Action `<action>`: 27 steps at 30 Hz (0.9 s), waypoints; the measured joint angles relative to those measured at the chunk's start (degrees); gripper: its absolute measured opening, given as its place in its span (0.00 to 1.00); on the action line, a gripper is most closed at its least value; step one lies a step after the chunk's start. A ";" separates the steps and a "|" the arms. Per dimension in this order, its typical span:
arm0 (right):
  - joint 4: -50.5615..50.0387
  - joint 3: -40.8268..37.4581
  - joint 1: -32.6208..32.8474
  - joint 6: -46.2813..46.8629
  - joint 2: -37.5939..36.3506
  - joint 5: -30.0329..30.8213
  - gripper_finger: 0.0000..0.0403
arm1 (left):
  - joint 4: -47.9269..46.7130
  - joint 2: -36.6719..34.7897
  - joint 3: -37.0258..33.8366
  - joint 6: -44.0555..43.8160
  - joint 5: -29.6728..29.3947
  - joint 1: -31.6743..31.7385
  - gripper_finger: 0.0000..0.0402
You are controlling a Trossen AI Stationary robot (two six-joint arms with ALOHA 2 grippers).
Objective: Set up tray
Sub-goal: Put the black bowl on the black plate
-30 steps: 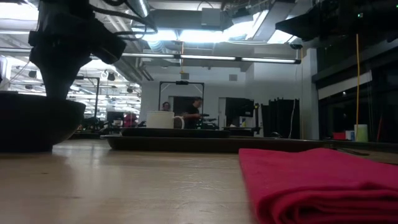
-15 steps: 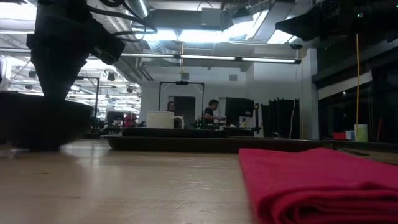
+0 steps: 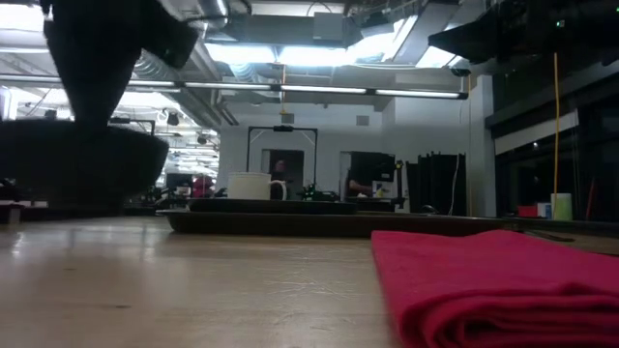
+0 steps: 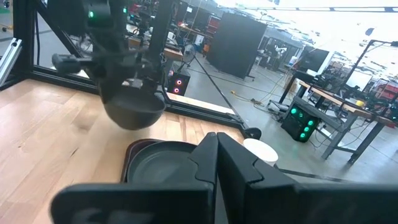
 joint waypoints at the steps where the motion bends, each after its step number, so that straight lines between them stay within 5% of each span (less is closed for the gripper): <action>1: 0.00 0.00 0.02 0.19 0.00 0.00 0.03 | -1.84 -0.26 1.05 0.04 -1.04 0.02 0.01; 10: -3.38 0.00 0.00 1.74 0.00 0.00 0.03 | -2.07 -3.55 4.29 15.20 -13.31 2.34 0.01; 22: -4.42 0.00 0.00 3.27 0.00 0.00 0.03 | 14.81 -3.31 4.29 47.23 -7.54 17.59 0.01; 27: -5.70 0.00 0.00 3.38 -0.04 -0.02 0.03 | 16.72 -1.96 4.25 54.12 -5.10 24.45 0.01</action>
